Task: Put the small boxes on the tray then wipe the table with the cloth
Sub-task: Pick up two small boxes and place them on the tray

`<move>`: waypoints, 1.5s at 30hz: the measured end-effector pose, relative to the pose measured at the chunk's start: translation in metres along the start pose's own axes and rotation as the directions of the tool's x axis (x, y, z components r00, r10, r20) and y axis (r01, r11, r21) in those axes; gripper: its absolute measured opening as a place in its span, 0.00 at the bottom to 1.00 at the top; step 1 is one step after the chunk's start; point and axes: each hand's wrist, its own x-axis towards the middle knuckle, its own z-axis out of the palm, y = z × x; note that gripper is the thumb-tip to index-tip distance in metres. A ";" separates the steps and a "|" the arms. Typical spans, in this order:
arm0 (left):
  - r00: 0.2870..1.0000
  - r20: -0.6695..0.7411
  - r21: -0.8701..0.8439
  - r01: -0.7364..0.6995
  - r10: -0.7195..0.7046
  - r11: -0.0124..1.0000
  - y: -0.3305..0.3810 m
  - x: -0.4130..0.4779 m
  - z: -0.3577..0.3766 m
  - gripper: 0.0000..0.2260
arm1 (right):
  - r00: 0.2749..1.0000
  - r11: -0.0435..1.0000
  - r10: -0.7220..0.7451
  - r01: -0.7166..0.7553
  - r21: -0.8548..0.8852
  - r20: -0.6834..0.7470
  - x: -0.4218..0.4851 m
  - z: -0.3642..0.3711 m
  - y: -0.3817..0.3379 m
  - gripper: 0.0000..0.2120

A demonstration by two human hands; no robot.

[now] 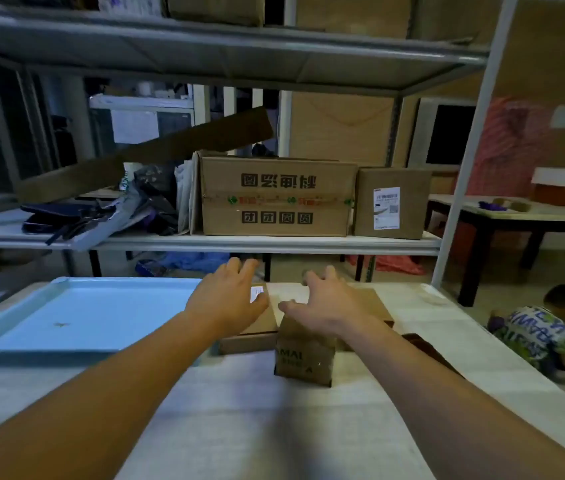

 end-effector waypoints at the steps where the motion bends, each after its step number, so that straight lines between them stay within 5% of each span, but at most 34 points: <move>1: 1.000 0.009 0.005 0.001 -0.001 1.000 0.000 -0.001 0.003 0.28 | 1.000 1.000 0.020 -0.020 0.000 0.000 -0.001 0.001 0.003 0.42; 9: 0.981 0.122 -0.093 0.162 -0.150 0.982 -0.018 -0.005 0.034 0.28 | 0.984 0.978 0.152 -0.136 -0.159 0.094 0.001 0.022 -0.008 0.47; 17: 0.938 0.226 -0.128 0.297 -0.264 0.946 -0.018 0.021 0.075 0.26 | 0.962 0.962 0.250 -0.234 -0.140 0.111 0.007 0.048 -0.005 0.49; 24: 0.826 0.316 -0.040 0.504 -0.468 0.863 0.000 0.065 0.115 0.50 | 0.961 0.970 0.243 -0.239 -0.049 0.133 0.018 0.048 0.017 0.48; 30: 0.668 0.402 0.025 0.676 -0.626 0.737 0.003 0.076 0.123 0.59 | 0.958 0.962 0.250 -0.262 0.078 0.143 0.027 0.037 0.032 0.45; 35: 0.726 0.371 -0.214 0.674 -0.579 0.707 -0.011 0.074 0.113 0.57 | 0.959 0.949 0.256 -0.273 0.157 0.123 0.033 0.030 0.029 0.42; 38: 0.791 0.439 -0.629 0.610 -0.426 0.483 -0.020 0.060 0.078 0.34 | 0.964 0.917 0.248 -0.267 0.296 0.100 0.036 0.022 0.024 0.36; 40: 0.786 0.543 -0.779 0.603 -0.296 0.171 -0.031 0.048 0.052 0.23 | 0.964 0.825 0.256 -0.260 0.502 0.078 0.040 0.013 0.026 0.27; 42: 0.793 0.566 -0.824 0.555 -0.226 -0.116 -0.046 0.035 0.034 0.22 | 0.945 0.560 0.268 -0.311 0.768 0.187 0.045 0.006 0.032 0.22; 45: 0.820 0.536 -0.828 0.463 -0.202 -0.317 -0.072 0.014 0.020 0.20 | 0.912 0.073 0.207 -0.377 0.923 0.355 0.052 0.007 0.034 0.32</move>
